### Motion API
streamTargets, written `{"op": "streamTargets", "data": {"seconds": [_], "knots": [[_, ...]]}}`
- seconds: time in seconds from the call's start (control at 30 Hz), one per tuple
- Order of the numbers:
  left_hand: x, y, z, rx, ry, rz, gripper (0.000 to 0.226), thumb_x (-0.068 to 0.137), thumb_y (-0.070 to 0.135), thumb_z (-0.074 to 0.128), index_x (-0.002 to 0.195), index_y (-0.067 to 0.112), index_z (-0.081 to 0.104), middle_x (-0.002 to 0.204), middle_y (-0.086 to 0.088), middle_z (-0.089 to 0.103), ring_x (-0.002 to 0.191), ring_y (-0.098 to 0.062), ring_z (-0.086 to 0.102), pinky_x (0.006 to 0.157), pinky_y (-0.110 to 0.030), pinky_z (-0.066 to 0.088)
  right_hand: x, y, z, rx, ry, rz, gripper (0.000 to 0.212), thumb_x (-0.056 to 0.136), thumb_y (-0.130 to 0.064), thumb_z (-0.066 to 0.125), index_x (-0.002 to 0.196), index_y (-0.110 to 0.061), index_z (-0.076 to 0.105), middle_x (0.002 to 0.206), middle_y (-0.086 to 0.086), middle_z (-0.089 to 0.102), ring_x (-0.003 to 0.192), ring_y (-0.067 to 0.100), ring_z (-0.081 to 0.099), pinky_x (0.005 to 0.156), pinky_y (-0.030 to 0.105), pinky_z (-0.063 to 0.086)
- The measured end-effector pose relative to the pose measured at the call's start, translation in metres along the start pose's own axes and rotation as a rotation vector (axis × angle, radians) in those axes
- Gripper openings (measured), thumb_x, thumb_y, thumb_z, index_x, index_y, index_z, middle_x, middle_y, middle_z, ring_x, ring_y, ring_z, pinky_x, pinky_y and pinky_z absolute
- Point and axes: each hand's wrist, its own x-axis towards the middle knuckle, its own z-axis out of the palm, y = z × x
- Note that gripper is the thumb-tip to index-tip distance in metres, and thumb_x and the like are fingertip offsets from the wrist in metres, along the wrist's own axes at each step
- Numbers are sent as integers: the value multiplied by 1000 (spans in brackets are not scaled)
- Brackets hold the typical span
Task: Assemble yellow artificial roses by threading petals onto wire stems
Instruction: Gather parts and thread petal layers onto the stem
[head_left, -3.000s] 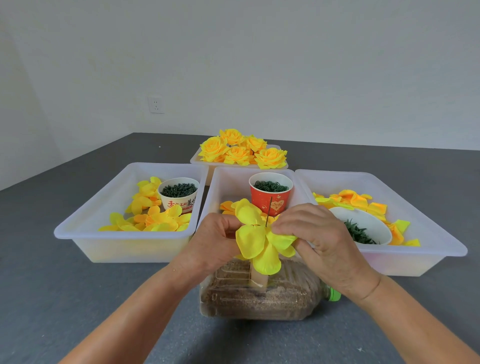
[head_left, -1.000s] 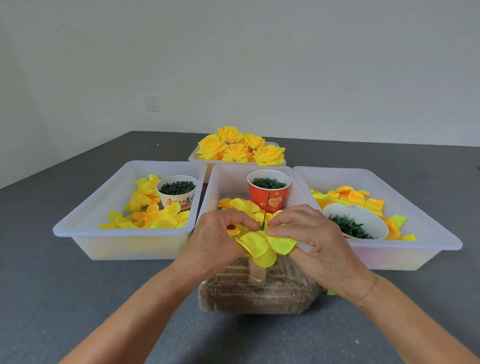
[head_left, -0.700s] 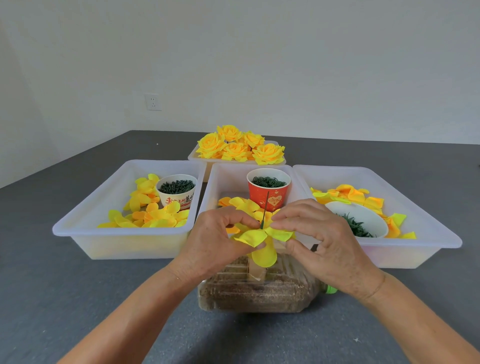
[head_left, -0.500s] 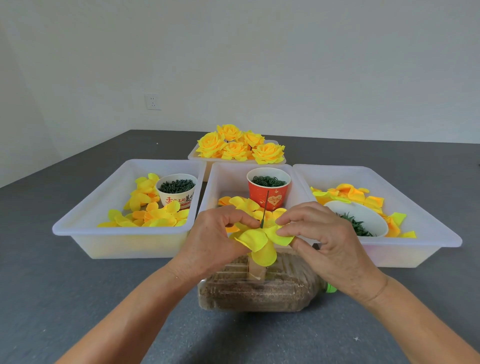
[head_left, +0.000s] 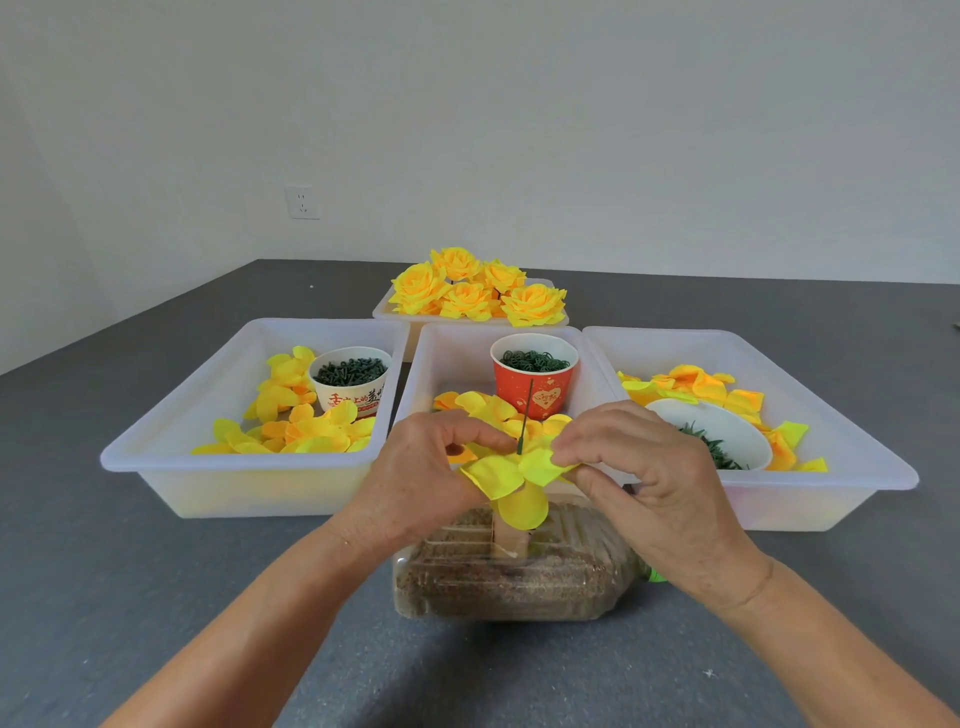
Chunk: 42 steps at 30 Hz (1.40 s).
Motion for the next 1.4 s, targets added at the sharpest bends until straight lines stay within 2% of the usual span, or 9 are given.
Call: {"op": "streamTargets", "data": {"seconds": [0.2, 0.37, 0.43, 0.53, 0.67, 0.8, 1.0, 1.17, 1.4], "knots": [[3, -2, -1, -37, -33, -6, 21, 68, 22, 83, 80, 37, 73, 90, 9, 72, 90, -12, 66, 89, -40, 51, -6, -1, 0, -190, -30, -136, 13, 73, 1, 68, 80, -8, 74, 85, 0, 66, 85, 23, 61, 70, 41, 47], [5, -3, -4, -86, -70, -12, 26, 69, 15, 82, 78, 38, 73, 87, 12, 72, 85, -6, 66, 85, -31, 52, -13, 1, 0, -270, -51, -177, 9, 75, -2, 68, 78, -8, 74, 83, 2, 65, 82, 27, 62, 68, 41, 47], [6, -3, -6, -95, -94, -13, 26, 70, 16, 80, 78, 39, 73, 89, 12, 72, 91, -7, 65, 91, -32, 50, -14, 1, 1, -271, -59, -173, 9, 75, -3, 69, 78, -9, 74, 82, 2, 65, 81, 28, 62, 67, 42, 48], [7, -3, -9, -40, -162, 17, 25, 73, 15, 77, 94, 29, 73, 105, 7, 70, 107, -9, 61, 102, -34, 43, -15, 2, 3, -261, -63, -162, 7, 76, -5, 68, 79, -9, 74, 81, 2, 65, 80, 27, 61, 67, 41, 48], [6, -3, -15, 54, -242, 178, 29, 84, 3, 65, 111, 11, 67, 115, 0, 66, 108, -7, 60, 98, -26, 46, -18, 3, 4, -261, -76, -157, 6, 77, -6, 69, 79, -9, 74, 76, 2, 62, 76, 28, 61, 64, 41, 48], [5, -7, -15, 146, -157, 316, 32, 80, 0, 68, 112, 6, 66, 122, -6, 60, 113, -17, 57, 97, -25, 45, -18, 4, 4, -265, -86, -150, 7, 76, -5, 70, 79, -9, 74, 75, 2, 62, 75, 27, 60, 63, 41, 47], [0, -2, -13, 153, 65, 440, 28, 71, 4, 71, 96, 16, 72, 124, 0, 52, 102, -17, 55, 78, -23, 50, -15, 3, 2, -249, -95, -143, 8, 80, -12, 67, 79, -10, 75, 76, 2, 63, 77, 27, 60, 65, 41, 48], [2, -5, -16, 212, 93, 438, 23, 70, -11, 71, 82, 8, 74, 118, -5, 56, 100, -25, 59, 78, -27, 48, -14, 1, -1, -181, -78, -100, 17, 83, -17, 60, 80, -9, 75, 77, 2, 61, 77, 26, 59, 66, 42, 47], [0, -18, -14, 346, 81, 488, 26, 67, -17, 70, 80, 5, 74, 109, -3, 65, 92, -18, 58, 80, -28, 46, -13, 0, -2, -173, -110, -84, 15, 82, -17, 63, 81, -9, 75, 77, 2, 61, 77, 26, 59, 66, 42, 46]]}}
